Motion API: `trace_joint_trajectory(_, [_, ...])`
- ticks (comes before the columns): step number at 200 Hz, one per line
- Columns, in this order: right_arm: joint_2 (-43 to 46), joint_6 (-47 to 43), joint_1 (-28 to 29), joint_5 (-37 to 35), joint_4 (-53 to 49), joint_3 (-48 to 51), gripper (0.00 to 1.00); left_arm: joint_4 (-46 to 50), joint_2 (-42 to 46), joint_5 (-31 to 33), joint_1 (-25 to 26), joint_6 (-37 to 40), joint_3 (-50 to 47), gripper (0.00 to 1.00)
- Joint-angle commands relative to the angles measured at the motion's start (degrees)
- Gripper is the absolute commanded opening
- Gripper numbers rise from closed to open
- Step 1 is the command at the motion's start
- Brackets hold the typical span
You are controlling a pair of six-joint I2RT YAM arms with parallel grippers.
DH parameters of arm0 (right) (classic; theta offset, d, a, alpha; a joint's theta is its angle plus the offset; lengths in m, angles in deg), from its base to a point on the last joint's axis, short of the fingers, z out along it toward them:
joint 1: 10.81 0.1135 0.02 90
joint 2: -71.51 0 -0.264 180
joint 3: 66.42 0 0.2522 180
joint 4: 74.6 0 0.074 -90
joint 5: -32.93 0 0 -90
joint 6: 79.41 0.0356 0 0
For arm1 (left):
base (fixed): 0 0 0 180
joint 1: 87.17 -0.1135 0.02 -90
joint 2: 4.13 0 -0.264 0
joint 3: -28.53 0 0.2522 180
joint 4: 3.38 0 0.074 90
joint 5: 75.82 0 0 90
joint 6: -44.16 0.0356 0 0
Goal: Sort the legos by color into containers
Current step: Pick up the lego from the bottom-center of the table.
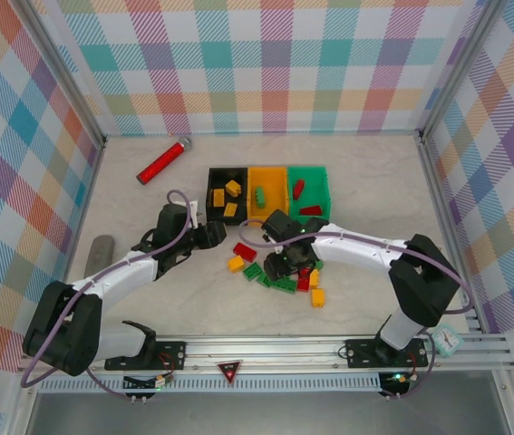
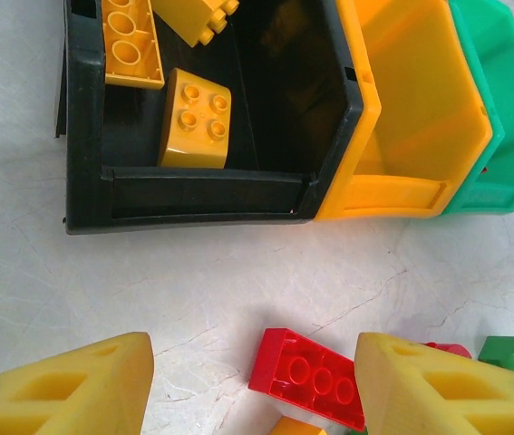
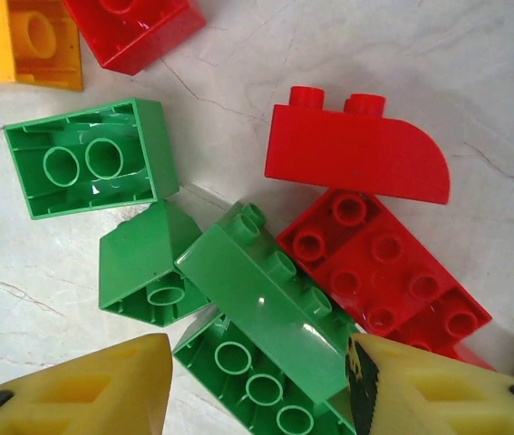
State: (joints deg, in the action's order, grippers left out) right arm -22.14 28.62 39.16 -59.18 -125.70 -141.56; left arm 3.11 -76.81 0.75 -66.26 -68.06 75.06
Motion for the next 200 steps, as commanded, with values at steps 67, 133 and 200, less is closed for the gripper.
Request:
trace_joint_trajectory(67, [-6.8, -7.4, 1.4, -0.9, -1.8, -4.4, 0.53, -0.5, -1.0, 0.1, 0.3, 0.7, 0.3, 0.61])
trace_joint_trajectory(133, [-9.0, -6.4, 1.7, -4.8, -2.7, -4.7, 0.45, -0.6, -1.1, -0.3, 0.3, 0.5, 0.3, 0.61])
trace_joint_trajectory(200, [-9.7, -5.6, 1.8, -4.4, -2.3, -5.3, 0.44, -0.4, -0.3, 0.7, 0.3, 0.4, -0.1, 0.61])
